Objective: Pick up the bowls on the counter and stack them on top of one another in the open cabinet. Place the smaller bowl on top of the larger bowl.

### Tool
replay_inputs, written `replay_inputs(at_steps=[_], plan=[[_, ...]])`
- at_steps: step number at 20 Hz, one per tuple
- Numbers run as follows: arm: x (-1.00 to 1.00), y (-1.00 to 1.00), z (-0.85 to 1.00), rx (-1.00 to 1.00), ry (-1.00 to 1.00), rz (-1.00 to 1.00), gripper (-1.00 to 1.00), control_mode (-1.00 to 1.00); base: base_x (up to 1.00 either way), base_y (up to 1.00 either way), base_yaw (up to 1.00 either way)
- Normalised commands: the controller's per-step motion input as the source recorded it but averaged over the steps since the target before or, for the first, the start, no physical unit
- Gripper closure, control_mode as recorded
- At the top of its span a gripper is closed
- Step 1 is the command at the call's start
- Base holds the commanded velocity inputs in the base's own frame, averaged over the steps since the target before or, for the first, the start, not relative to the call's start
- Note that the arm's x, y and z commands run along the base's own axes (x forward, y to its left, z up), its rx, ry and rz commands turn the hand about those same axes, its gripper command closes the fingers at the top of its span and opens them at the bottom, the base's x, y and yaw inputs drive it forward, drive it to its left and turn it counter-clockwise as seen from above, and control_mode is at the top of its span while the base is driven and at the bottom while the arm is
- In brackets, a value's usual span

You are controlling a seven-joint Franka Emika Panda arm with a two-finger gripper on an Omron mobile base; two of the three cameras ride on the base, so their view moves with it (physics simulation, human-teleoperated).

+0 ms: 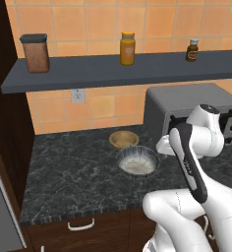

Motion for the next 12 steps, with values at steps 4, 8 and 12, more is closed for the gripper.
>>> replay_inputs(at_steps=[4, 8, 12], plan=[[0.37, 0.00, -0.39, 0.01, 0.05, 0.00, -1.00, -1.00, 0.00, 0.00, 0.00], [0.31, 0.00, -0.36, 0.00, 0.03, 0.00, -1.00, -1.00, 0.00, 0.00, 0.00], [0.38, 0.00, -0.41, 0.01, 0.02, 0.00, -1.00, -1.00, 0.00, 0.00, 0.00]])
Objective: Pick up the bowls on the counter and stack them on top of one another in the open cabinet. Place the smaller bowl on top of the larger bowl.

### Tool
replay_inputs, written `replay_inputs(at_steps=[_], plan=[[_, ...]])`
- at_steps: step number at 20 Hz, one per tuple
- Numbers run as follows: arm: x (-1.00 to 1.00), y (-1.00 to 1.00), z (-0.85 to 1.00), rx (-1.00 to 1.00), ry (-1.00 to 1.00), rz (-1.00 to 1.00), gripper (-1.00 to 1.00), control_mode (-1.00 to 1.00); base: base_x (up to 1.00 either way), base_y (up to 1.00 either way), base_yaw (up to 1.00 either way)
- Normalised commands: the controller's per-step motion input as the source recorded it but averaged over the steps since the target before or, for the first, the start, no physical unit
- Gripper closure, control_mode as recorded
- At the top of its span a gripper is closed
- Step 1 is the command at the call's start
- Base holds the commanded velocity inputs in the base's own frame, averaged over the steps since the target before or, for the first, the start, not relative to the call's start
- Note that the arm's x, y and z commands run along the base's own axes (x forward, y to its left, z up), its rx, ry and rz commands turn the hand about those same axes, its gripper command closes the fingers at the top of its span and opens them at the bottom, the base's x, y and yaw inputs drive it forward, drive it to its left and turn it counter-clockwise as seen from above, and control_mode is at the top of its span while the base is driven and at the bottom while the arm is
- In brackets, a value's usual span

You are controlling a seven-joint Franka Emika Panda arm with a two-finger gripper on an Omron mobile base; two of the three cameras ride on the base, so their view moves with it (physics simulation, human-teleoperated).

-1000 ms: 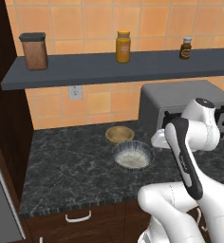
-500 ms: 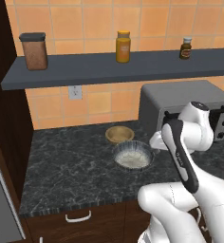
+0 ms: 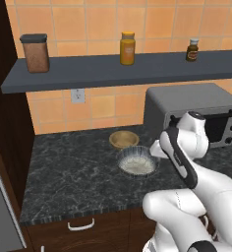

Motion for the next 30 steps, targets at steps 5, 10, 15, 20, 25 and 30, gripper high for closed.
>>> replay_inputs(at_steps=[5, 10, 15, 20, 25, 30], plan=[[0.37, 0.07, -0.36, 0.00, 0.14, 0.00, -1.00, -1.00, 0.00, 0.00, 0.00], [0.26, 0.02, -0.31, 0.00, 0.06, 0.00, -1.00, -1.00, 0.00, 0.00, 0.00], [0.18, 0.02, -0.35, 0.00, 0.00, 0.00, -1.00, -1.00, 0.00, 0.00, 0.00], [0.12, 0.08, -0.38, 0.00, 0.00, 0.00, 1.00, -1.00, 0.00, 0.00, 0.00], [0.03, 0.19, -0.20, 0.00, 0.00, 0.00, 1.00, -1.00, 0.00, 0.00, 0.00], [-0.09, 0.11, 0.00, 0.00, -0.01, -0.01, 1.00, -1.00, 0.00, 0.00, 0.00]])
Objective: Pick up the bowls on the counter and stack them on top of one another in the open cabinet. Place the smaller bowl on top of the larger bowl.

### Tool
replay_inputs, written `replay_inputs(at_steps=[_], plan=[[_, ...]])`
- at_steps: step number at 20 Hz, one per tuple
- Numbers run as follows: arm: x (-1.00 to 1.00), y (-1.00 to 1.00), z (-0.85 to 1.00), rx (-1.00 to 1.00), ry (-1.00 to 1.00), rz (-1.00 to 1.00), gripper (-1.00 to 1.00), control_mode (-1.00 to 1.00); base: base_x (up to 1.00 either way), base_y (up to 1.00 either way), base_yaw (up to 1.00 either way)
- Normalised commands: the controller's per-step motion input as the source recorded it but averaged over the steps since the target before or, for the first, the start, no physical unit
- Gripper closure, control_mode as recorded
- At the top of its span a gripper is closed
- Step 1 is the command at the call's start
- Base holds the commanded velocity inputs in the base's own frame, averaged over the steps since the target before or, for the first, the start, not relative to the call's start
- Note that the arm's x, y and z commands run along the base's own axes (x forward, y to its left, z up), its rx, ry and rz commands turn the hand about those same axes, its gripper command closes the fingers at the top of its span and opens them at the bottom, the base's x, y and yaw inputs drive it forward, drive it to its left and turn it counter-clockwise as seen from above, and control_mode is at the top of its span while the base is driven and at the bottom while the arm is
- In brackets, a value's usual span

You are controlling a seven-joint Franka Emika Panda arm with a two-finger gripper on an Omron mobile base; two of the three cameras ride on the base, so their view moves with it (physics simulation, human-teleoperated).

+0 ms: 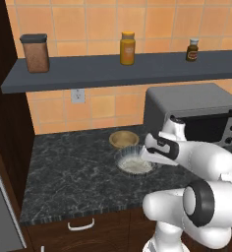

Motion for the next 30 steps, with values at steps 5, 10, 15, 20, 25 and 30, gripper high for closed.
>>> replay_inputs(at_steps=[5, 10, 15, 20, 25, 30], plan=[[-0.60, 0.02, 0.37, 0.00, -0.15, -0.13, 1.00, -1.00, 0.00, 0.00, 0.00], [-0.71, 0.00, 0.78, 0.00, -0.13, -0.21, 1.00, -1.00, 0.00, 0.00, 0.00], [-0.51, 0.00, 0.87, -0.01, -0.07, -0.26, 1.00, -1.00, 0.00, 0.00, 0.00], [-0.37, -0.04, 0.92, 0.00, -0.11, -0.30, 1.00, -1.00, 0.00, 0.00, 0.00], [-0.42, -0.01, 1.00, 0.00, -0.08, -0.30, 1.00, -1.00, 0.00, 0.00, 0.00], [-0.47, -0.05, 1.00, 0.00, -0.09, -0.29, 1.00, -1.00, 0.00, 0.00, 0.00]])
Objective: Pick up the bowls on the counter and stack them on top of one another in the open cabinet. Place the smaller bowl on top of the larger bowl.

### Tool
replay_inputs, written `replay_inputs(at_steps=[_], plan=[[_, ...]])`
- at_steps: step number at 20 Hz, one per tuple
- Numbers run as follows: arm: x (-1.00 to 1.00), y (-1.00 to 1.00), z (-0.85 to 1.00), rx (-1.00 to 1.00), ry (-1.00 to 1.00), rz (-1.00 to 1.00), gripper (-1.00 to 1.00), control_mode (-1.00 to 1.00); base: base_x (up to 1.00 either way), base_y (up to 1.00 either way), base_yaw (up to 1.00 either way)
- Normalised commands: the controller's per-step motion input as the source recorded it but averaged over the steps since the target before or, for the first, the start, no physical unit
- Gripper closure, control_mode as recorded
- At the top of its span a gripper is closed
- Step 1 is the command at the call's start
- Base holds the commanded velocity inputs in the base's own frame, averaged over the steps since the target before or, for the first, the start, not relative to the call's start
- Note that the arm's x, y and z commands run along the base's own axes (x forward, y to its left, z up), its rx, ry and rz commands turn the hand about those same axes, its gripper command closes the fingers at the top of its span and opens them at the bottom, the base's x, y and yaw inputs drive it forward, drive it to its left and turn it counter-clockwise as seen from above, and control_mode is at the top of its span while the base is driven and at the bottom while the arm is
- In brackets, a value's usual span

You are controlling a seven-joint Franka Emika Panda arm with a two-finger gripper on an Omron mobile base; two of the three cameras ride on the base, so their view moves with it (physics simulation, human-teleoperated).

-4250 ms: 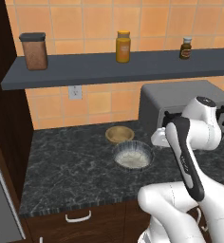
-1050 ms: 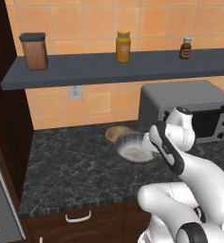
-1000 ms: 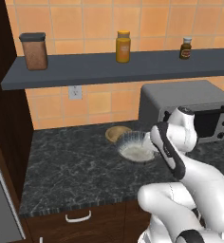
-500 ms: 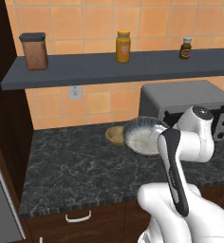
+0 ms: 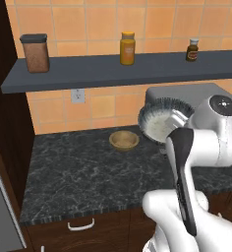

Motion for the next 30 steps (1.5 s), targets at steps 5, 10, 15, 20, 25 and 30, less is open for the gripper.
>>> replay_inputs(at_steps=[5, 10, 15, 20, 25, 30], plan=[[-0.43, -0.22, 1.00, 0.02, -0.13, -0.21, 1.00, -1.00, 0.00, 0.00, 0.00], [-0.28, -0.21, 1.00, 0.03, -0.33, -0.12, 1.00, -1.00, 0.00, 0.00, 0.00], [0.05, -0.12, 1.00, 0.04, -0.08, 0.00, 1.00, -1.00, 0.00, 0.00, 0.00], [0.53, -0.18, 0.75, 0.09, -0.02, 0.00, 1.00, -1.00, 0.00, 0.00, 0.00], [0.94, -0.03, 0.09, 0.12, 0.01, 0.00, 1.00, -1.00, 0.00, 0.00, 0.00], [0.76, 0.00, 0.00, 0.05, 0.00, 0.01, 1.00, -1.00, 0.00, 0.00, 0.00]])
